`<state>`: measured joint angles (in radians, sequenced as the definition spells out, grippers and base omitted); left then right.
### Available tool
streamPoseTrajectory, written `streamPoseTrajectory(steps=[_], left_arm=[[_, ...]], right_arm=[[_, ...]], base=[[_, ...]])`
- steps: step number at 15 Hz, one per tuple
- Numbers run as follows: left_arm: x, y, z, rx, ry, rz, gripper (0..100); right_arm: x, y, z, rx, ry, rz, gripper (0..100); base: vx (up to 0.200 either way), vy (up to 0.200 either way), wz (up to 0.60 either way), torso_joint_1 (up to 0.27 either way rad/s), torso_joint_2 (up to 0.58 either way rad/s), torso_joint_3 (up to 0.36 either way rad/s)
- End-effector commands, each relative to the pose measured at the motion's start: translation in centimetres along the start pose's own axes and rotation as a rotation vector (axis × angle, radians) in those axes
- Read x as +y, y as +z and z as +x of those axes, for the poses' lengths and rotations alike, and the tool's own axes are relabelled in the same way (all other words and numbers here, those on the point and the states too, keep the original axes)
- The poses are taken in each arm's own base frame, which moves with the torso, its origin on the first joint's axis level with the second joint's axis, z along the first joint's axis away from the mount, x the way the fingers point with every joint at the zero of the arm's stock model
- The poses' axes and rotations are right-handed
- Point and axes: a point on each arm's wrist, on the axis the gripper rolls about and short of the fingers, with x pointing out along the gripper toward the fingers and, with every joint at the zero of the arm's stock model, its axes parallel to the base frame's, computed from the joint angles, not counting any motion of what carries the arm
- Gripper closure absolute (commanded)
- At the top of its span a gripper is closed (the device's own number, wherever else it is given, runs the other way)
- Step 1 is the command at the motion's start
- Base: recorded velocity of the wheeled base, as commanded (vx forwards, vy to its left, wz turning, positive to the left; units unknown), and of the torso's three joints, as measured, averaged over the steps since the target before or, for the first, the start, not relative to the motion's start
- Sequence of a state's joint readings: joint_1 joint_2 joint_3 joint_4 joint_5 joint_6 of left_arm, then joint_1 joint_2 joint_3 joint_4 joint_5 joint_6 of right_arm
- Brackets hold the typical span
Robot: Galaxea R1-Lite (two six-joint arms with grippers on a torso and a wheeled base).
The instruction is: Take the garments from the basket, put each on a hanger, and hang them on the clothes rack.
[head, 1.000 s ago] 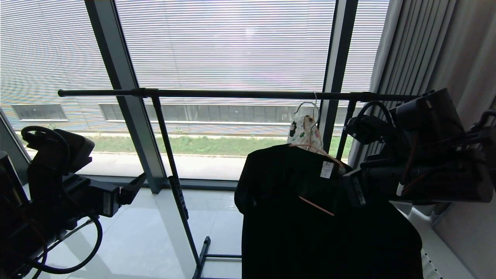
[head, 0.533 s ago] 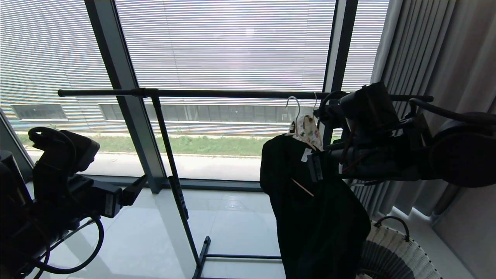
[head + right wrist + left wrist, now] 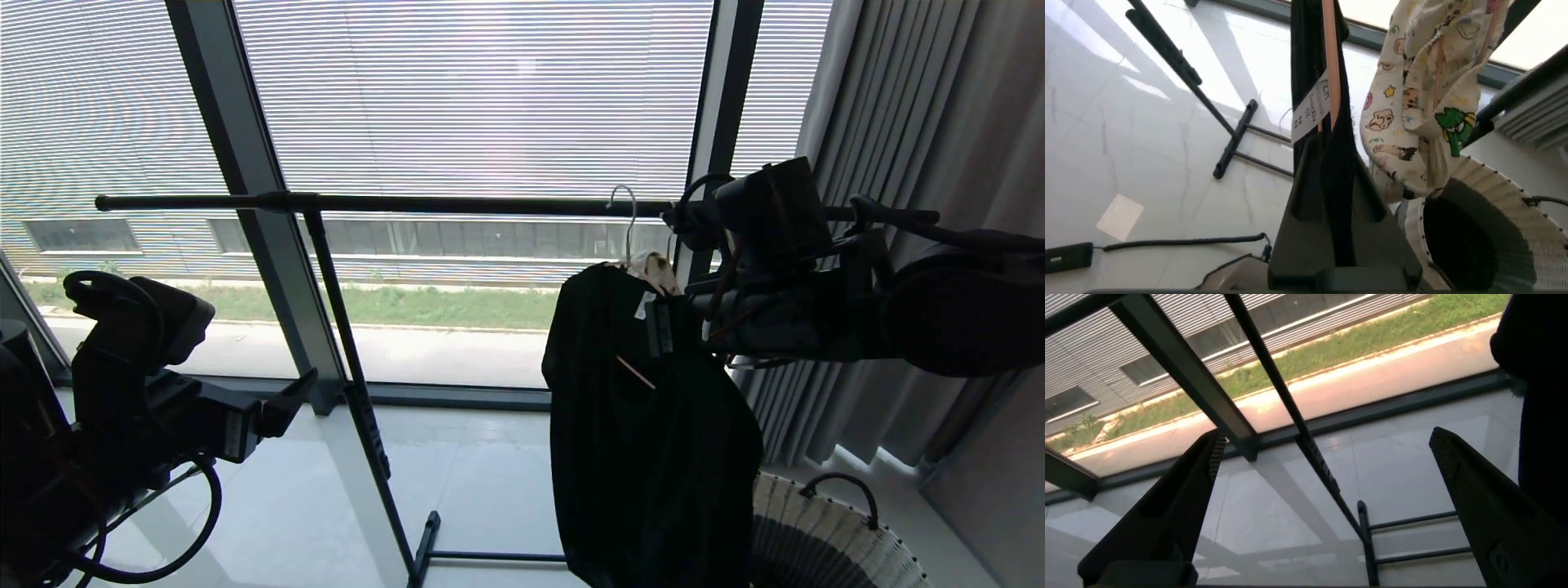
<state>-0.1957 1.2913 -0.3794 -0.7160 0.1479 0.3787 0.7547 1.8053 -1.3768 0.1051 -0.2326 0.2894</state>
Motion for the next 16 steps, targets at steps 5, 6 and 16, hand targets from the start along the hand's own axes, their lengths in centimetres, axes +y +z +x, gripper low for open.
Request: streamPoseTrajectory(steps=[5,6,16], left_arm=[[-0.1,0.0,0.0,-0.001,-0.004,0.001,0],[-0.1,0.0,0.0,0.0,-0.006,0.003,0],[-0.2,-0.1,0.2,0.007,-0.012,0.003,0]], right_arm=[[0.1,0.4,-0.4,-0.028,0.011,0.004,100],[0.1,0.4,-0.4,-0.027,0.01,0.003,100],[-0.7,0.1,0.8,0.0,-0.011,0.007,100]], base=[[0.2,0.0,0.0,0.003,0.01,0.002],[0.2,0.0,0.0,0.002,0.0,0.007],[0.0,0.0,0.0,0.0,0.0,0.0]])
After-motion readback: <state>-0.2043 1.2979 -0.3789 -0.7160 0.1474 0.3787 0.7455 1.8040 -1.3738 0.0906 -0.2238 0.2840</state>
